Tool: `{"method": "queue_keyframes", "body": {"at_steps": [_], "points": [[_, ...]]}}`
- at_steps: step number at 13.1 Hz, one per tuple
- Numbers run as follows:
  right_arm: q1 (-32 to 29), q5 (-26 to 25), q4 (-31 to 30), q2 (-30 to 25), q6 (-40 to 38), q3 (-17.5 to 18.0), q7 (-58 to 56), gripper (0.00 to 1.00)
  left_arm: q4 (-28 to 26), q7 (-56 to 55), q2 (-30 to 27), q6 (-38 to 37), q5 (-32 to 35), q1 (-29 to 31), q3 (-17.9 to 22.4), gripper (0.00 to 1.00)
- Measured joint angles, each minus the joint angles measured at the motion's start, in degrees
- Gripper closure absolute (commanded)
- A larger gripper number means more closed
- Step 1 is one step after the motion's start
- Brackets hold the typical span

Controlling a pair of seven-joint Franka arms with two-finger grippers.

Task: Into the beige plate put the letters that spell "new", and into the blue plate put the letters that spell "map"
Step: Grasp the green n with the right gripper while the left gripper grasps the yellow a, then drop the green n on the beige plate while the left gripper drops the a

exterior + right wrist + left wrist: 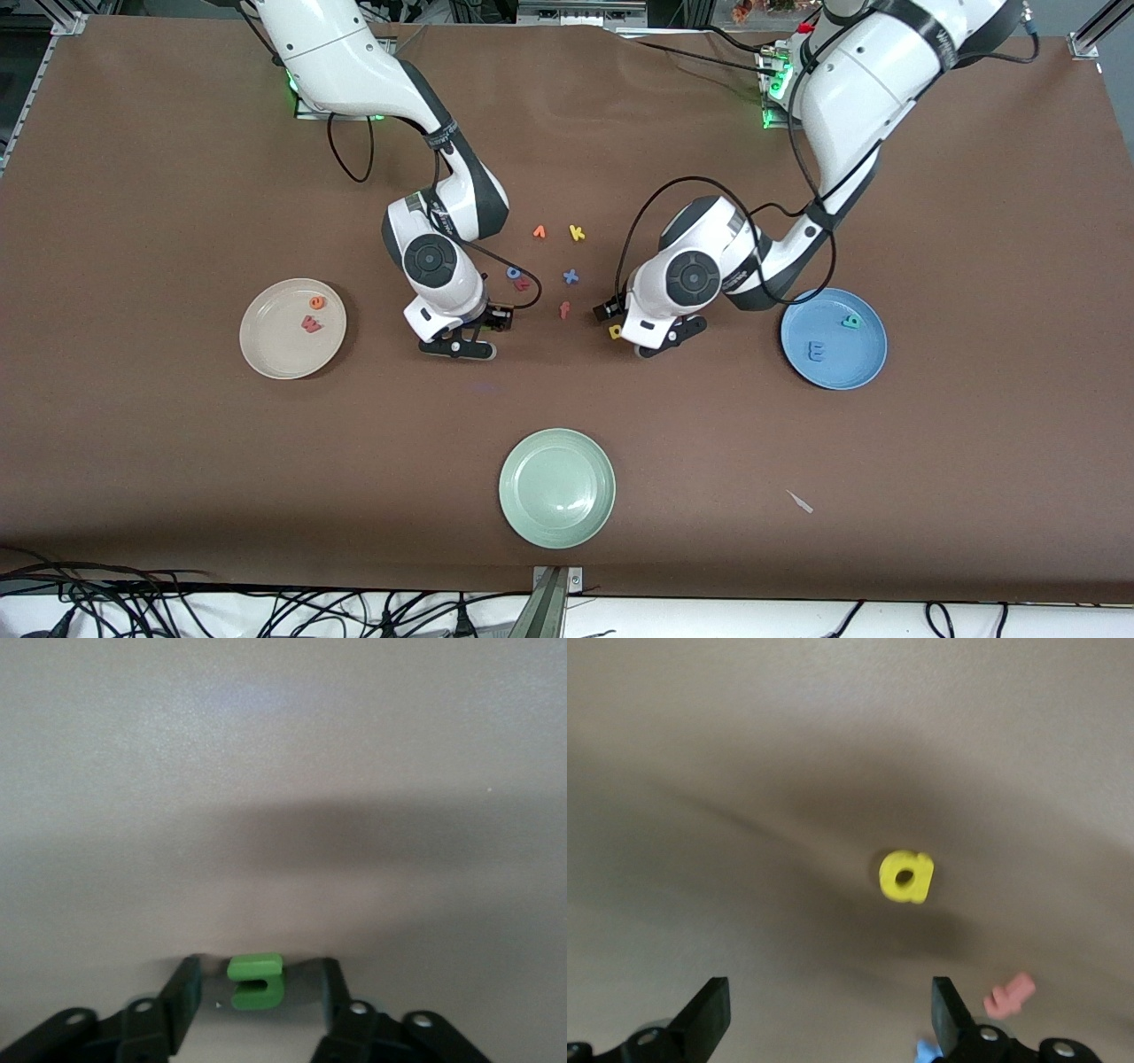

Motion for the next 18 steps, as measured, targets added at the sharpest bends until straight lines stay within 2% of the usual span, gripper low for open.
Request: {"method": "queue_keyframes", "body": {"at_steps": [2, 4, 5, 7, 10, 11, 13, 14, 16, 18], "points": [[0.0, 0.0, 0.0, 0.0, 0.0, 0.0, 0.0, 0.58, 1.9, 0.0, 1.3, 1.0, 0.0, -2.4, 2.2, 0.19], [0.1, 0.0, 0.0, -0.1, 0.0, 0.1, 0.0, 0.65, 2.6, 0.0, 1.7, 3.0, 0.0, -2.9, 2.6, 0.31], [0.1, 0.0, 0.0, -0.1, 0.0, 0.1, 0.0, 0.69, 2.6, 0.0, 1.9, 4.1, 0.0, -2.9, 2.7, 0.32], [0.1, 0.0, 0.0, -0.1, 0.0, 0.0, 0.0, 0.7, 2.6, 0.1, 2.0, 5.2, 0.4, -3.2, 3.3, 0.34], [0.1, 0.0, 0.0, -0.2, 0.0, 0.0, 0.0, 0.79, 2.6, 0.1, 2.5, 6.3, 4.0, -4.2, 4.1, 0.4], [0.1, 0.0, 0.0, -0.2, 0.0, 0.0, 0.0, 0.8, 2.6, 0.0, 2.7, 6.5, 4.8, -4.4, 4.1, 0.48], [-0.2, 0.0, 0.3, -0.3, -0.6, 0.0, -0.3, 0.8, 2.6, 0.0, 3.3, 7.3, 6.5, -4.6, 4.2, 0.57], [-0.8, 0.0, 0.8, -0.7, -2.4, -0.3, -1.3, 0.8, 2.6, 0.0, 3.3, 7.3, 7.1, -4.7, 4.2, 0.74], [-2.9, 0.0, 2.1, -2.2, -7.9, -1.2, -5.6, 0.8, 2.6, 0.0, 3.2, 7.3, 7.2, -4.7, 4.2, 1.0], [-4.5, 0.0, 2.5, -4.3, -13.9, -4.2, -10.4, 0.8, 2.7, 0.1, 3.1, 7.2, 7.3, -4.7, 4.2, 1.0]]}}
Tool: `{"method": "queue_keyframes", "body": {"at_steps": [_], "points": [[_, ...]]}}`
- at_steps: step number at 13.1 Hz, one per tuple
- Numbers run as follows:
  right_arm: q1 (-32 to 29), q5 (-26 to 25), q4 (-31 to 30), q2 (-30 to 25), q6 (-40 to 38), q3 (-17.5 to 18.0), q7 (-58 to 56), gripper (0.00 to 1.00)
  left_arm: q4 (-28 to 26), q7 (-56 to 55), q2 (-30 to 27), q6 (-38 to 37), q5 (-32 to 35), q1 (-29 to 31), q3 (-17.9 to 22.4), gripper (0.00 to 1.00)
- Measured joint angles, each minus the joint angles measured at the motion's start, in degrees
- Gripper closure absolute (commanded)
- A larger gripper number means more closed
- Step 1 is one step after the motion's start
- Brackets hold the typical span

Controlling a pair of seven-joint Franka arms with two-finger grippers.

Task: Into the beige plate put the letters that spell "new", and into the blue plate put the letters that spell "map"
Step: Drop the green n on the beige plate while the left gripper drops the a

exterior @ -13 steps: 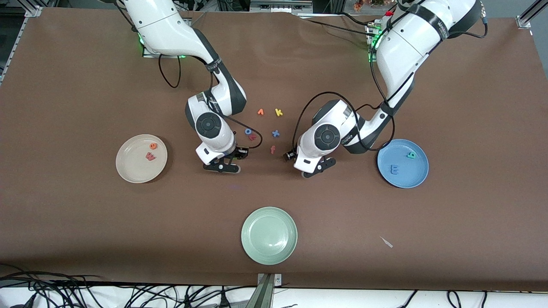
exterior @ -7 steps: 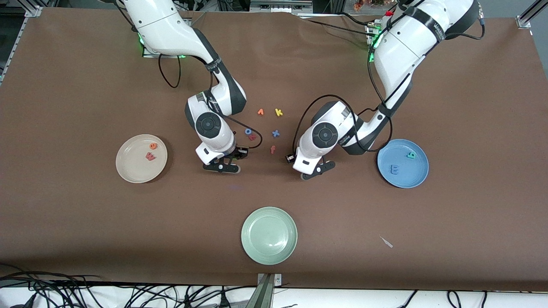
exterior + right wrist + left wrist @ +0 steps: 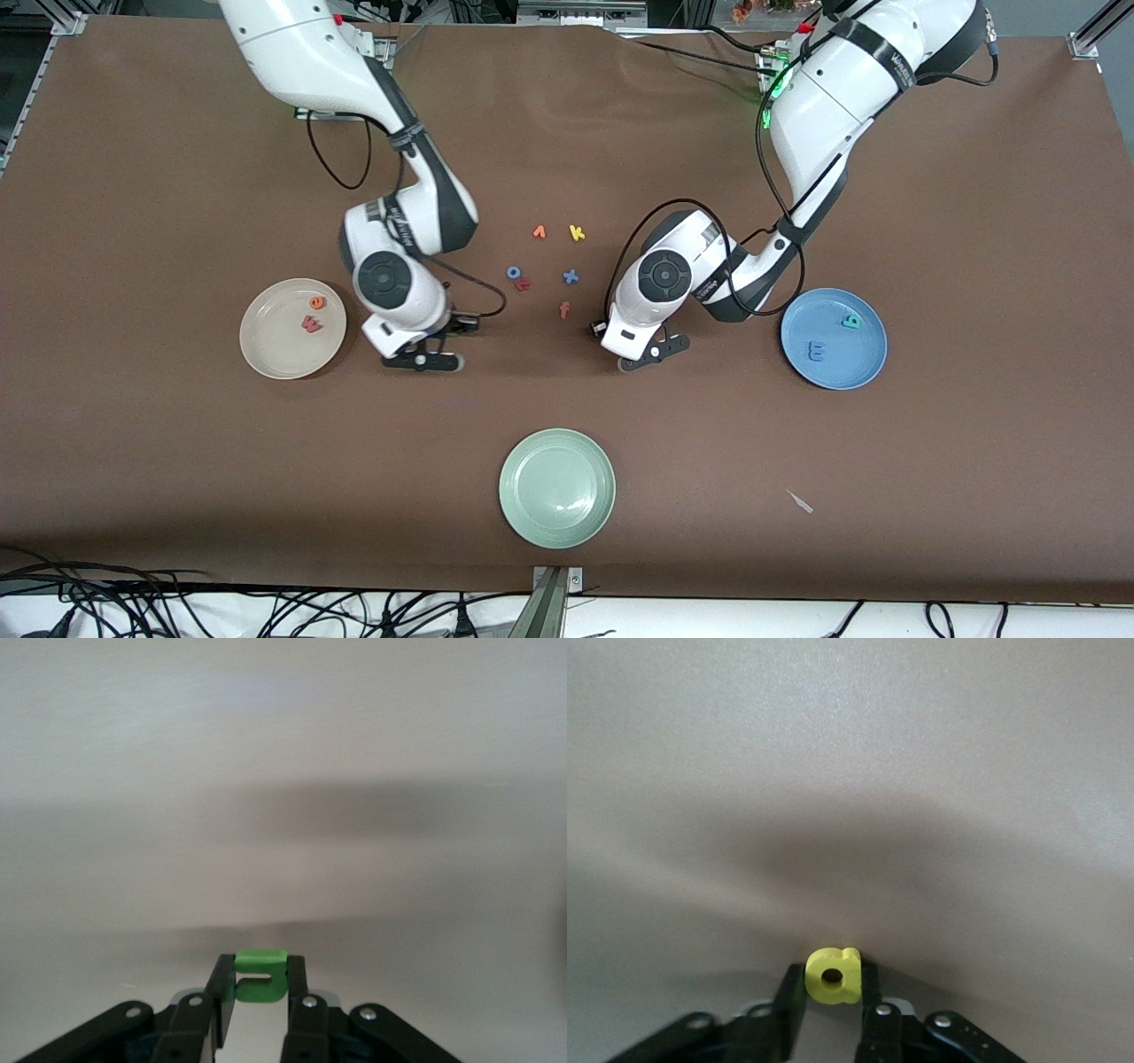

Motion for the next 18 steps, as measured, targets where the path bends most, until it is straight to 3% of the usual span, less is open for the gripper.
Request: {"method": "queue_keyframes", "body": {"at_steps": [3, 9, 10, 11, 12, 18], "points": [[-0.5, 0.0, 0.0, -1.8, -8.3, -5.7, -5.9, 0.8, 0.3, 0.0, 0.0, -0.4, 0.0, 0.1, 0.1, 1.0], [-0.7, 0.0, -1.4, -1.8, -13.9, -15.2, -14.6, 0.8, 2.9, 11.1, -5.3, -14.8, 0.3, 5.2, 0.1, 1.0], [-0.9, 0.0, -1.9, -1.7, -13.9, -16.0, -15.2, 0.71, 2.9, 14.3, -6.7, -17.2, 0.3, 6.7, 0.2, 1.0], [-1.4, 0.0, -2.3, -1.6, -13.8, -16.3, -15.5, 0.1, 2.9, 18.2, -8.0, -19.7, 0.3, 8.7, 0.2, 1.0], [-1.8, 0.0, -2.5, -1.3, -13.7, -16.4, -15.6, 0.0, 2.9, 21.8, -8.9, -21.8, 0.3, 10.8, 0.2, 1.0], [-0.9, 0.2, 0.2, -1.8, -15.0, -16.0, -15.5, 0.0, 0.7, 47.7, -9.4, -25.1, 0.2, 25.9, 0.0, 1.0]]}}
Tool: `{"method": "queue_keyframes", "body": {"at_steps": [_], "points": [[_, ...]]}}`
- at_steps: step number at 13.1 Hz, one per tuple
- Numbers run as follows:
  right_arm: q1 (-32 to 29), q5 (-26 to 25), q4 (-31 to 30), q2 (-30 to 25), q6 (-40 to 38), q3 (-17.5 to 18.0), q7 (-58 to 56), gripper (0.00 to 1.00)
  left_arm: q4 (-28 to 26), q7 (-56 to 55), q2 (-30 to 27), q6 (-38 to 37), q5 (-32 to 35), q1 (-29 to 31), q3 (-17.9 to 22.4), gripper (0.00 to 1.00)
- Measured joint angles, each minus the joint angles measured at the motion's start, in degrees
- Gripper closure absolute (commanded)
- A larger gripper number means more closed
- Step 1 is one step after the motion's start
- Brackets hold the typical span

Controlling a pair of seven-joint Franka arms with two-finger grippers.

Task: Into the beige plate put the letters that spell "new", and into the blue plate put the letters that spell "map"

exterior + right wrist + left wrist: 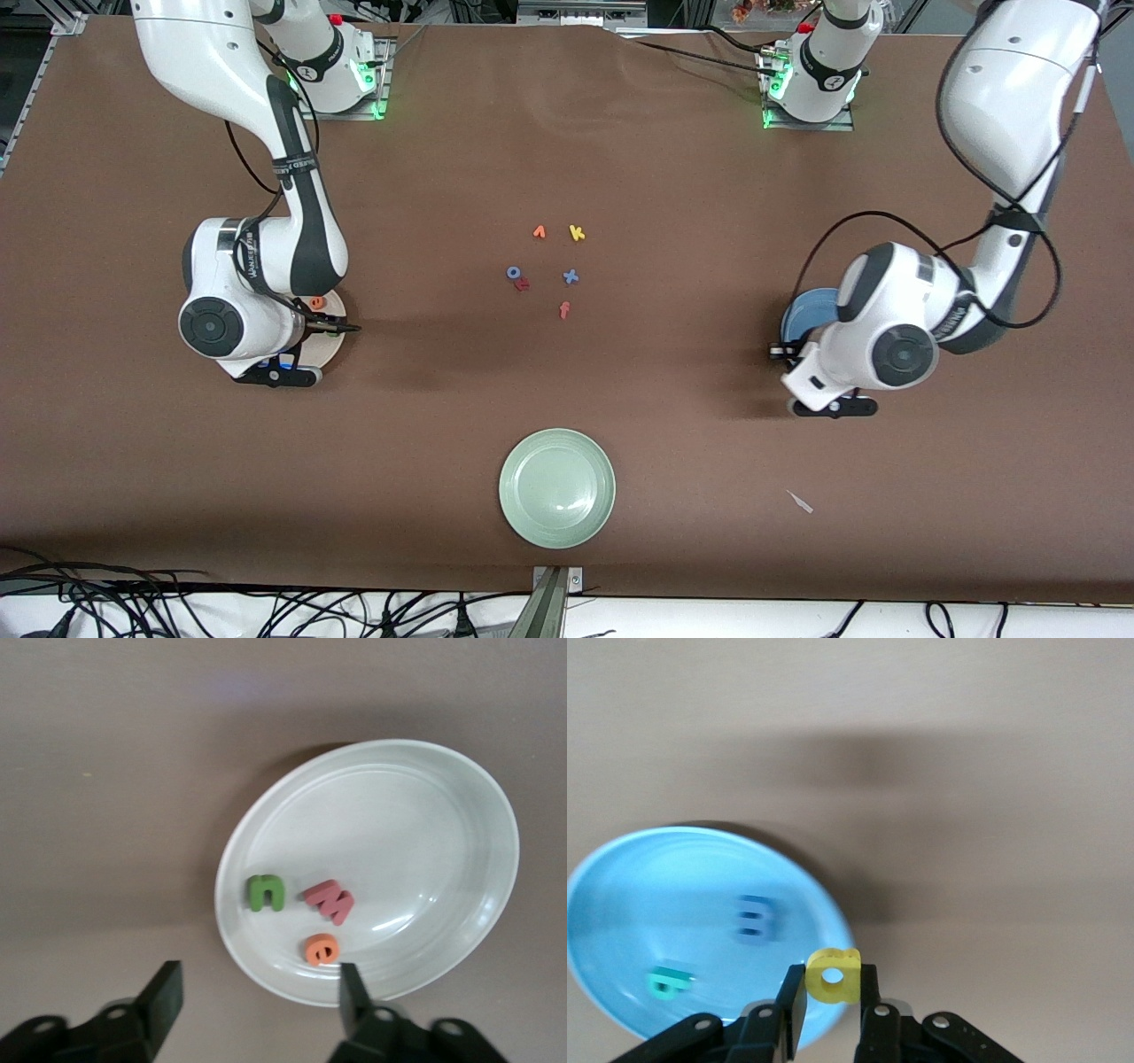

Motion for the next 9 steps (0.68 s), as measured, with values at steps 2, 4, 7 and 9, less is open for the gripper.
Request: {"method": "queue_keyframes", "body": {"at_steps": [2, 4, 7, 9], "points": [[0.9, 0.1, 1.1, -1.1, -2.4, 0.3, 0.0, 0.0, -1.0, 6.4, 0.8, 0.0, 0.0, 3.5, 0.0, 1.0], [2.0, 0.4, 3.0, -2.0, -6.1, 0.5, 0.2, 0.0, -1.6, 10.0, 1.9, 0.2, 0.0, 5.7, 0.0, 0.99], [2.7, 0.6, 7.4, -2.4, -12.4, 0.5, 0.4, 0.0, -3.9, 11.0, 2.7, 1.3, 0.0, 6.7, -0.1, 0.99], [2.6, 0.6, 10.0, -2.5, -15.3, 0.2, 0.3, 0.0, -6.6, 11.1, 2.7, 1.4, 0.0, 6.9, -0.2, 0.95]]}}
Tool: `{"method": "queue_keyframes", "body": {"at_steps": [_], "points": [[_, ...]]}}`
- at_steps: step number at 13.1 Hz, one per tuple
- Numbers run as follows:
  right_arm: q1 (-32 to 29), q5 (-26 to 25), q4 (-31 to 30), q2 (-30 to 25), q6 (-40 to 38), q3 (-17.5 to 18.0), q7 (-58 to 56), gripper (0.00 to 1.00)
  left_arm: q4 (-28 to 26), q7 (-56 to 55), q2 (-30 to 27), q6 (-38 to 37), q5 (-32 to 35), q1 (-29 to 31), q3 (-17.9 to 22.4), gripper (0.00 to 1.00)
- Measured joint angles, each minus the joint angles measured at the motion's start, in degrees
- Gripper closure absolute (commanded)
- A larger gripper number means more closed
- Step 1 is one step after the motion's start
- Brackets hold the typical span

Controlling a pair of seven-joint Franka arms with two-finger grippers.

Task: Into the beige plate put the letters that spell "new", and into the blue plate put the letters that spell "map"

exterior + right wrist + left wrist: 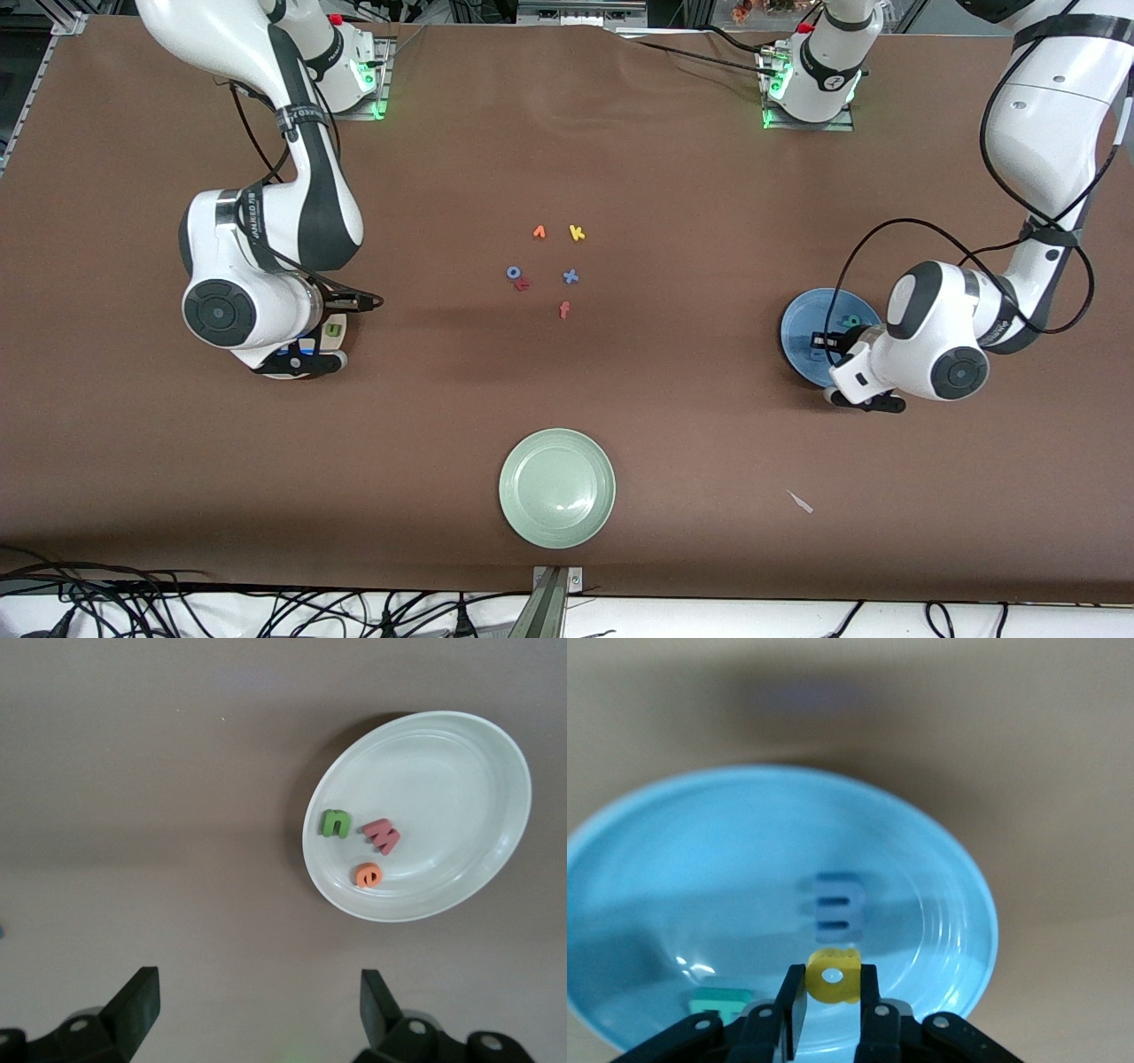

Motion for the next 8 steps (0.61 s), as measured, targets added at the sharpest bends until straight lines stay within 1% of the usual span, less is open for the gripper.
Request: {"method": "queue_keyframes", "body": {"at_steps": [1, 2, 4, 5, 7, 8], "points": [[-0.1, 0.0, 0.6, -0.3, -0.4, 0.0, 0.0, 0.0, -0.9, 1.1, 0.0, 0.3, 0.0, 0.5, 0.0, 0.67], [-0.1, 0.0, 0.8, -0.6, -0.5, 0.0, 0.0, 0.0, -1.4, 2.9, 0.0, 0.7, 0.0, 1.4, 0.1, 0.01], [-0.4, 0.0, 0.9, -1.2, -0.6, 0.3, 0.0, 0.0, -1.4, 5.4, 0.0, 1.0, -0.1, 3.4, 0.0, 0.0], [-1.7, 0.0, 0.9, -1.8, -0.6, 1.9, 0.0, 0.0, -1.3, 5.7, -0.1, 1.0, -0.8, 3.8, -0.3, 0.0], [-6.8, -0.1, 0.5, -3.6, -0.5, 8.0, 0.2, 0.0, -0.8, 5.7, -0.5, 1.0, -3.9, 3.8, -1.0, 0.0], [-8.6, -0.2, -0.4, -4.8, -0.4, 9.7, 0.2, 0.0, -0.5, 5.7, -1.0, 1.1, -4.6, 3.8, -1.5, 0.0]]}}
